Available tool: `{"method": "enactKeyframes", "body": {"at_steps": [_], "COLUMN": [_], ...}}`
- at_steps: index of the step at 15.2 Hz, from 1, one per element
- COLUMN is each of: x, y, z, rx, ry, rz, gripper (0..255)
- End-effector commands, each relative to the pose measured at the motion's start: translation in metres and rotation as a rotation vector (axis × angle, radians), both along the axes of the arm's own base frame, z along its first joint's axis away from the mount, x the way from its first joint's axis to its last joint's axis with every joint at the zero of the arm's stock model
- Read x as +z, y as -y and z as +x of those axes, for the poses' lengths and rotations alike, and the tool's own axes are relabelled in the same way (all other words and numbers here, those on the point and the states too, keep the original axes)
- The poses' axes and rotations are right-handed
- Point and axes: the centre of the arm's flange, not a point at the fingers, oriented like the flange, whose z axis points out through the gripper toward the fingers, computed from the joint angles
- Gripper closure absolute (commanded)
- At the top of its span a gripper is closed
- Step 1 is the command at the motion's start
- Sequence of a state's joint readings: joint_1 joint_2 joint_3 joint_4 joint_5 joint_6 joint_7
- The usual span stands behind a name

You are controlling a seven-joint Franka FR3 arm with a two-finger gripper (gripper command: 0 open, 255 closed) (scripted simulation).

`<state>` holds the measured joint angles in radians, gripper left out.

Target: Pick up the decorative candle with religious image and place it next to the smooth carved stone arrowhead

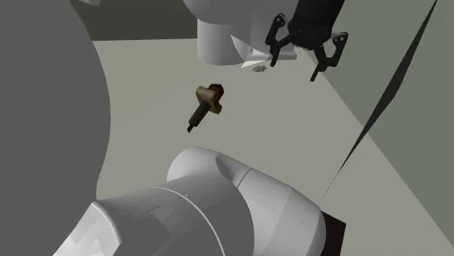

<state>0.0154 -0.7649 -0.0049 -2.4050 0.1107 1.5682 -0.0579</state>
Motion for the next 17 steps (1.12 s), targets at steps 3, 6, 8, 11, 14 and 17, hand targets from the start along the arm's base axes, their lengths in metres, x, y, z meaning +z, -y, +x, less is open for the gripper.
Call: {"method": "enactKeyframes", "body": {"at_steps": [3, 6, 8, 11, 14, 17], "x": [-0.016, -0.041, -0.058, -0.083, -0.109, -0.134], "y": [-0.021, -0.052, -0.073, -0.104, -0.134, -0.165], "z": [0.0, 0.001, 0.002, 0.004, 0.007, 0.011], "rx": [-0.002, -0.006, -0.008, -0.011, -0.015, -0.018], "ry": [0.019, 0.048, 0.067, 0.096, 0.124, 0.153], "rz": [-0.005, -0.013, -0.018, -0.025, -0.033, -0.04], "gripper": [0, 0, 0, 0, 0, 0]}}
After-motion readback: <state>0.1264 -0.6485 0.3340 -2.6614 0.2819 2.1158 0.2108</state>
